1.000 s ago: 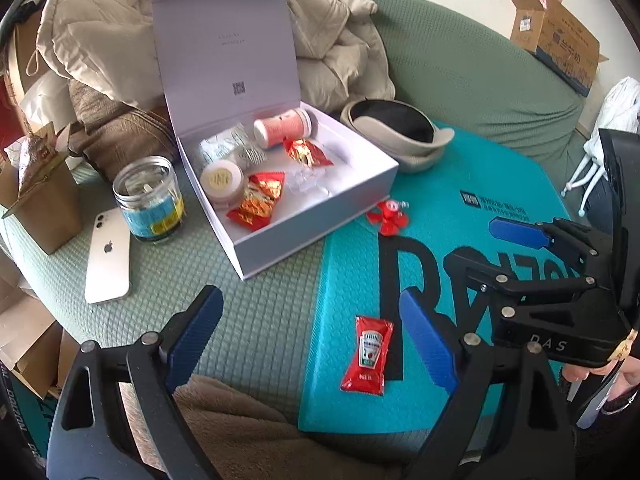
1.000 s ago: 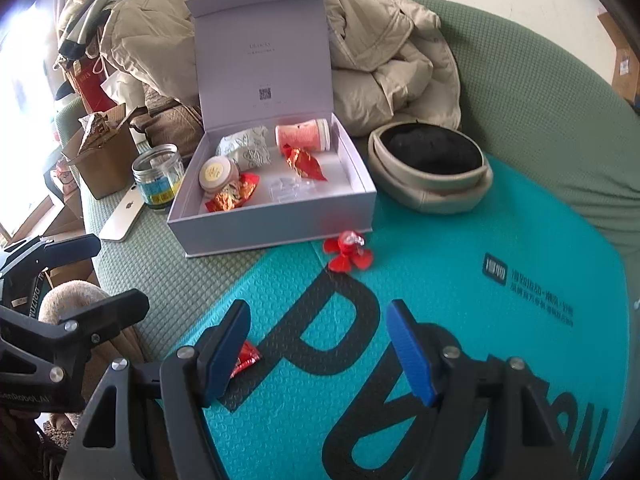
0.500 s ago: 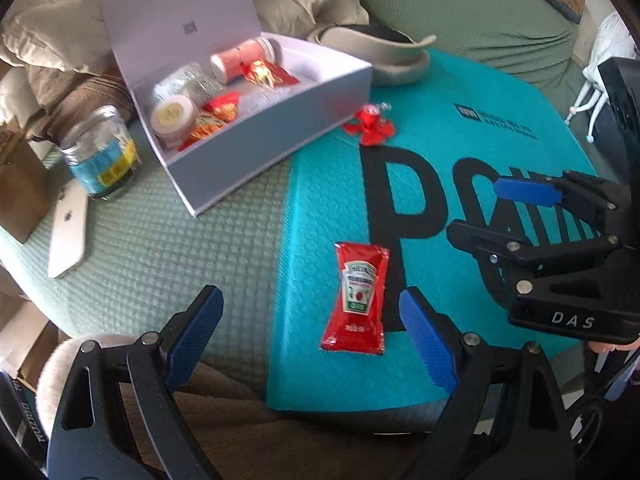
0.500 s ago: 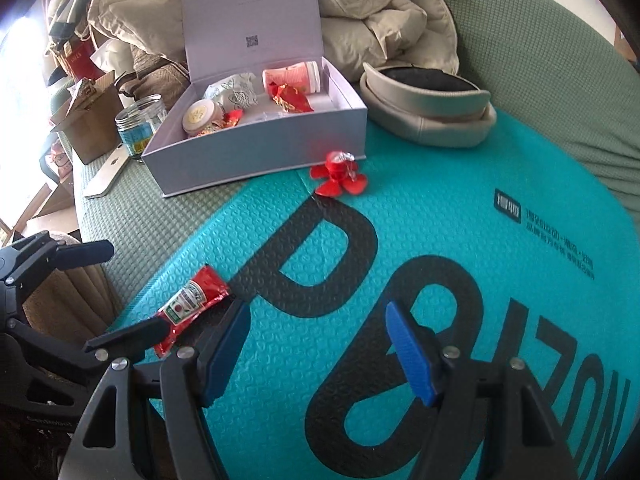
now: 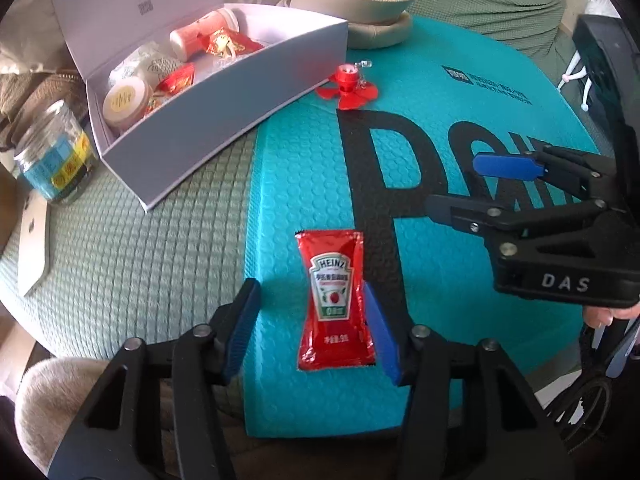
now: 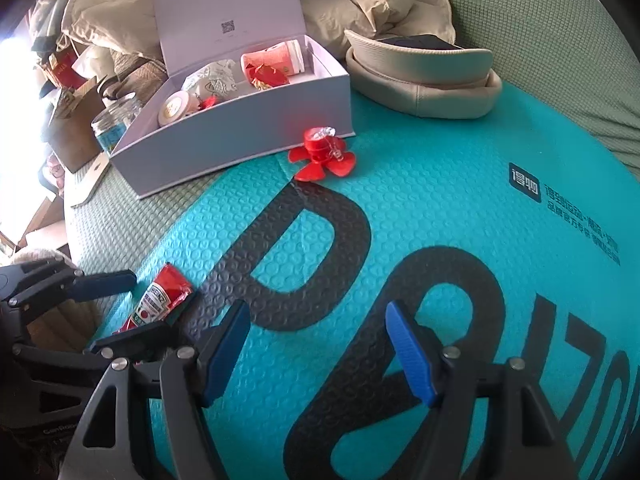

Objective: Organize objects
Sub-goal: 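Grasp the red Heinz ketchup packet with the left tool while the right tool grasps the red pinwheel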

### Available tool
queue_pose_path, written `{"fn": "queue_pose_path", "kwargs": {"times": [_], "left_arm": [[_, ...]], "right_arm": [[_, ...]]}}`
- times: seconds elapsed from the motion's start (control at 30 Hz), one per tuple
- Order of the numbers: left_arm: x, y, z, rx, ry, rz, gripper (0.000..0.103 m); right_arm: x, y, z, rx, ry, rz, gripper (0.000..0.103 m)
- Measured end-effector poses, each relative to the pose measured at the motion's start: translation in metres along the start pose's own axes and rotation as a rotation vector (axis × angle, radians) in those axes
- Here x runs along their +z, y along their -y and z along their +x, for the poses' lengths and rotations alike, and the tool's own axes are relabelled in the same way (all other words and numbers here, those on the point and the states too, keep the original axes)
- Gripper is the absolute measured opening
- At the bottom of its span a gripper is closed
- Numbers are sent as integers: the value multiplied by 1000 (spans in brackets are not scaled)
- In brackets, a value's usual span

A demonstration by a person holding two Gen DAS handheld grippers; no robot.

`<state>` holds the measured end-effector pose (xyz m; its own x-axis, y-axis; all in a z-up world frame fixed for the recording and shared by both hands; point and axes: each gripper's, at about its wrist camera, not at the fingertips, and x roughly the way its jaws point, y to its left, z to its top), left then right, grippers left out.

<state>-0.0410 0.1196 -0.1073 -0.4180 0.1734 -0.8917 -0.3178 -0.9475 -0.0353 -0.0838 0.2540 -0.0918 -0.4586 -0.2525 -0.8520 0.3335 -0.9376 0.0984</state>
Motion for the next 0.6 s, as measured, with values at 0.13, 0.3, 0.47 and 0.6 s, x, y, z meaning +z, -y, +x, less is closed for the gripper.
{"fn": "queue_pose_path", "kwargs": {"times": [0.13,0.3,0.47,0.6], "left_arm": [[10,-2,2,-21,22,-9,24],[21,-3,11,-67,55,-19,24],[25,-11,16,-117,70,-55,24],[27,-21,18,-159,63,-101,24]], "right_arm": [[14,0,4,-9,23,-14,71],[39,1,12,-22,71,-41,71],[63,-4,26,-23,97,-73,71],[80,-12,43,-36,120,-119,71]]}}
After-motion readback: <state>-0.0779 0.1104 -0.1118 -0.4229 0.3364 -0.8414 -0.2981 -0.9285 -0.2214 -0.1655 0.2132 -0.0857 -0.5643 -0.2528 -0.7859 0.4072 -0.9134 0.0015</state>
